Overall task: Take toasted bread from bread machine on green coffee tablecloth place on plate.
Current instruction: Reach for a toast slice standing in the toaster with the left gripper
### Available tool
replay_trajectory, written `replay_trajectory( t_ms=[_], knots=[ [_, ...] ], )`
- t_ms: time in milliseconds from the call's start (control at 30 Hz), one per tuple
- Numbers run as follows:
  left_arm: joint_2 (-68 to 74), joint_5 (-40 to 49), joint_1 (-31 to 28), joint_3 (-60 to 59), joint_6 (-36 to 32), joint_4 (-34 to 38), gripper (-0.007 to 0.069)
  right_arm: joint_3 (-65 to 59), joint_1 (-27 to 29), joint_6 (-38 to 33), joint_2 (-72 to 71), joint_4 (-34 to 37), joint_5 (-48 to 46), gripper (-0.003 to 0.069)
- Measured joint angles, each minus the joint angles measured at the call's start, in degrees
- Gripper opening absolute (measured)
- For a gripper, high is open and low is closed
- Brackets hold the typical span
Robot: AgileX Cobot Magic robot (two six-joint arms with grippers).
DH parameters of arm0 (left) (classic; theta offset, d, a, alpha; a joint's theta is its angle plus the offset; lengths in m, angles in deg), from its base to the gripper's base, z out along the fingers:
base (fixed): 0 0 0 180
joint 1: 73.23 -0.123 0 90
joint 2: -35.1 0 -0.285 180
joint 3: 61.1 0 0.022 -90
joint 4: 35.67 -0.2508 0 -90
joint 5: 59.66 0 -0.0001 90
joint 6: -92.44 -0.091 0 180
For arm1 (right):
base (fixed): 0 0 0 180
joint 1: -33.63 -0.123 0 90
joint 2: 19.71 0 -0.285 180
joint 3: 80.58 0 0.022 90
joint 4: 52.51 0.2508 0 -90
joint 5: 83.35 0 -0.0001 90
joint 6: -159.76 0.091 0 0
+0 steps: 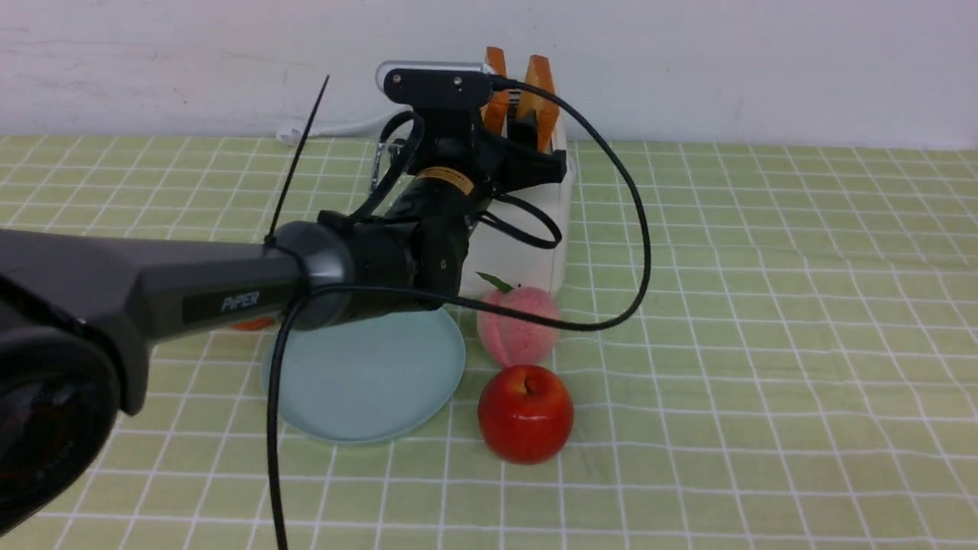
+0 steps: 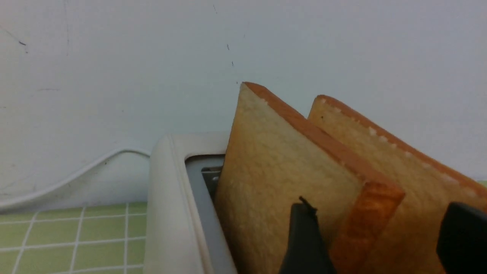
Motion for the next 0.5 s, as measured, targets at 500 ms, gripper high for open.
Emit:
replay_trajectory(
  t_ms=[500],
  knots=[
    [3.2,2.9,-3.0,4.8,-1.5,2.1,0.0206,0.0,0.0,-0.6,0.0,-0.2,0.0,0.0010]
  ],
)
